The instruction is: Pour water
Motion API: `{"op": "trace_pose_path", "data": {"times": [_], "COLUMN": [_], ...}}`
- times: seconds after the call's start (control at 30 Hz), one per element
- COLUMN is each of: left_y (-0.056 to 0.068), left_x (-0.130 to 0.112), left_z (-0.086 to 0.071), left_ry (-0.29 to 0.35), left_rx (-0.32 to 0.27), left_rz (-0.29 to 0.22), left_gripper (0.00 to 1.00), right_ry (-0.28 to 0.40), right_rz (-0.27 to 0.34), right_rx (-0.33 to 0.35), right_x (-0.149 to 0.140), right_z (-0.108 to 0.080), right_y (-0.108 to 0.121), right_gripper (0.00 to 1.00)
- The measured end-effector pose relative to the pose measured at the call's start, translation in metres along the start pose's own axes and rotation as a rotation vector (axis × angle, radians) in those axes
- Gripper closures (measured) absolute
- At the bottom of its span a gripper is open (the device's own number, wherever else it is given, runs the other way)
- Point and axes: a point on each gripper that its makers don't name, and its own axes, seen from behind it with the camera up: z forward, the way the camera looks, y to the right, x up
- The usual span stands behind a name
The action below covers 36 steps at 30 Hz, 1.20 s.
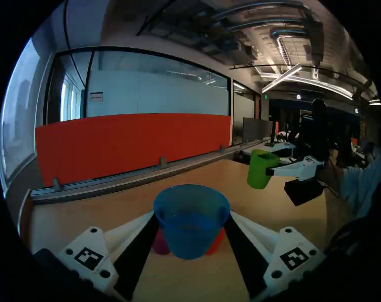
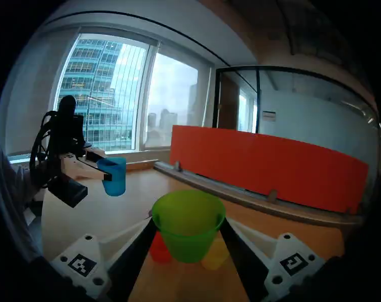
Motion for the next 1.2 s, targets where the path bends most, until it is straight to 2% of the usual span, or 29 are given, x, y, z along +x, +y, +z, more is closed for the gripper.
{"op": "trace_pose_path", "data": {"times": [0.27, 0.57, 0.97, 1.2], "left_y": [0.008, 0.008, 0.008, 0.009], "left_x": [0.013, 0.024, 0.030, 0.038], "left_z": [-0.003, -0.007, -0.006, -0.006], "left_ry": [0.042, 0.078, 0.110, 0.123], "left_rx": [-0.008, -0.005, 0.004, 0.007], "left_rz": [-0.007, -0.011, -0.002, 0.023], "left_gripper": [0.14, 0.15, 0.15, 0.15], "right_ry": [0.048, 0.092, 0.103, 0.107], "right_rz": [-0.007, 0.010, 0.023, 0.040], "right_rx": [-0.013, -0.023, -0.020, 0.006], "right_x": [0.017, 0.032, 0.036, 0.037], "right_z": [0.000, 0.001, 0.001, 0.004], "right_y": [-0.003, 0.000, 0.002, -0.005], "right_gripper": [0.09, 0.09, 0.09, 0.09]}}
